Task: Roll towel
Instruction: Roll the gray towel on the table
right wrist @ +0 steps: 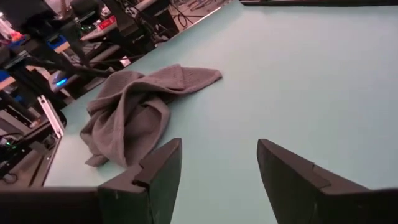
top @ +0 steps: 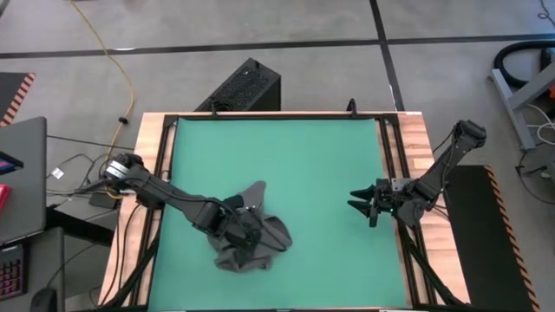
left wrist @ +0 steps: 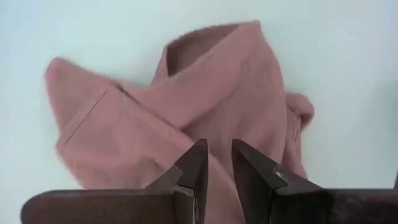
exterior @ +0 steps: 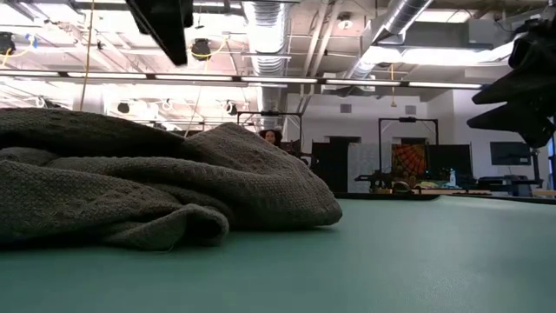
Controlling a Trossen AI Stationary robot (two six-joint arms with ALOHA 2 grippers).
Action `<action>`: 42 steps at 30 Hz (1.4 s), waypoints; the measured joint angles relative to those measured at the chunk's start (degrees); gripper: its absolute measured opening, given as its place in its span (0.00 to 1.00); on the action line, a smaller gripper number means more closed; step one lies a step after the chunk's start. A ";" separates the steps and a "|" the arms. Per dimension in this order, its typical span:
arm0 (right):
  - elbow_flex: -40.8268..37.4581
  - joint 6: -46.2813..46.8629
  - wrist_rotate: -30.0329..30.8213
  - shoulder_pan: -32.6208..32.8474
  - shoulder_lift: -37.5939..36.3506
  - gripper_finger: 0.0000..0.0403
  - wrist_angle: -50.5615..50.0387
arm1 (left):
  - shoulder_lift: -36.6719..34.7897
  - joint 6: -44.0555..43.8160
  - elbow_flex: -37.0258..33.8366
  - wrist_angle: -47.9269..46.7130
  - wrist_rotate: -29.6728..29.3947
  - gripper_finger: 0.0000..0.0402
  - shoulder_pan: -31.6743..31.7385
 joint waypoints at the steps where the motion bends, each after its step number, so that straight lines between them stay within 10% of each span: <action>1: 0.00 0.00 0.00 0.02 0.21 0.58 -0.16 | 0.74 -1.37 0.00 0.26 1.52 0.16 0.49; 9: 0.00 0.42 0.00 0.00 1.15 0.58 -1.22 | 2.35 -6.12 0.00 8.20 15.87 0.19 2.33; 26: 0.00 0.44 -0.19 0.00 1.13 0.58 -2.78 | 0.45 -15.35 0.00 4.81 6.26 0.25 3.29; 42: 0.00 0.57 0.11 0.00 1.13 0.58 -2.95 | -40.01 -5.08 -4.57 -8.92 -22.73 0.24 7.13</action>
